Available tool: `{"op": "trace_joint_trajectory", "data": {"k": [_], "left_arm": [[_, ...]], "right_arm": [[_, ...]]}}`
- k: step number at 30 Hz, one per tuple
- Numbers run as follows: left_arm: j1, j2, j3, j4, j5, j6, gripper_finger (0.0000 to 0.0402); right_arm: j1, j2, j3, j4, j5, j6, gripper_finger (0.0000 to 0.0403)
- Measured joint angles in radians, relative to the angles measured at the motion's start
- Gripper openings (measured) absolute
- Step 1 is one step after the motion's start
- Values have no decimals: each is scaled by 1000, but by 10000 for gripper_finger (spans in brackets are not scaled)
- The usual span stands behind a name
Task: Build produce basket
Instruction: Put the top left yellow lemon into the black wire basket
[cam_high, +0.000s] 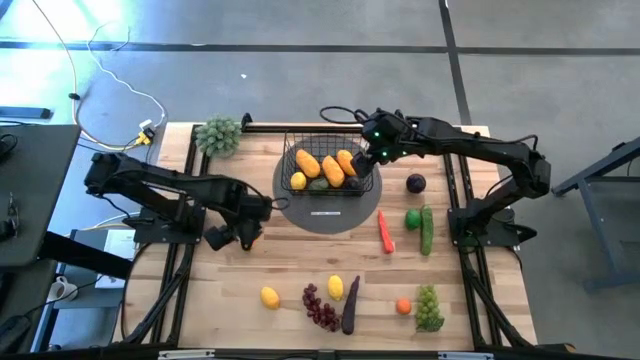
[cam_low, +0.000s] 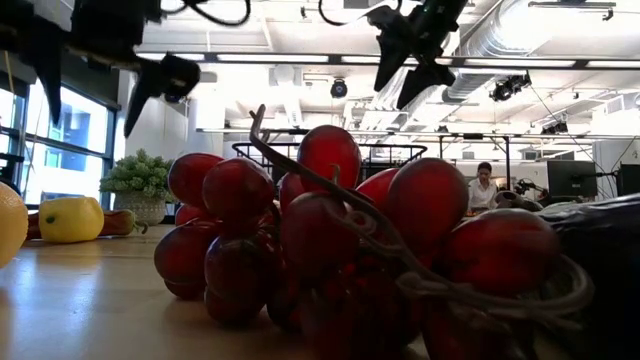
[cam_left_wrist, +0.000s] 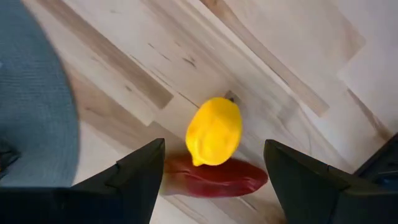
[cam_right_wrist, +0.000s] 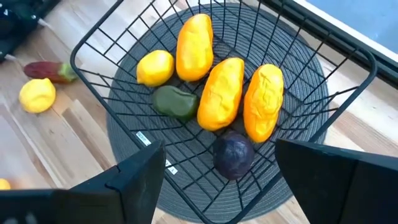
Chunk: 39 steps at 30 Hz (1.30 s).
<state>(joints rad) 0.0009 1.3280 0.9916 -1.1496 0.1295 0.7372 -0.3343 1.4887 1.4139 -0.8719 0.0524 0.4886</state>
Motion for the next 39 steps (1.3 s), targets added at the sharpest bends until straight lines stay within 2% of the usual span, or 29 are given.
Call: {"op": "trace_joint_trajectory", "data": {"k": [14,18,33,36,39], "left_arm": [[-69,229,0,11,-69,-4,261],[-75,285,0,39,-133,-65,261],[-95,415,0,82,-160,-120,261],[-95,425,1,84,-197,-147,250],[-95,426,1,84,-201,-153,223]], "right_arm": [[0,0,0,-10,0,-45,282],[0,0,0,-11,0,-45,282],[0,1,0,-11,0,-52,282],[0,1,0,-15,0,-52,282],[0,1,0,-15,-1,-52,282]]}}
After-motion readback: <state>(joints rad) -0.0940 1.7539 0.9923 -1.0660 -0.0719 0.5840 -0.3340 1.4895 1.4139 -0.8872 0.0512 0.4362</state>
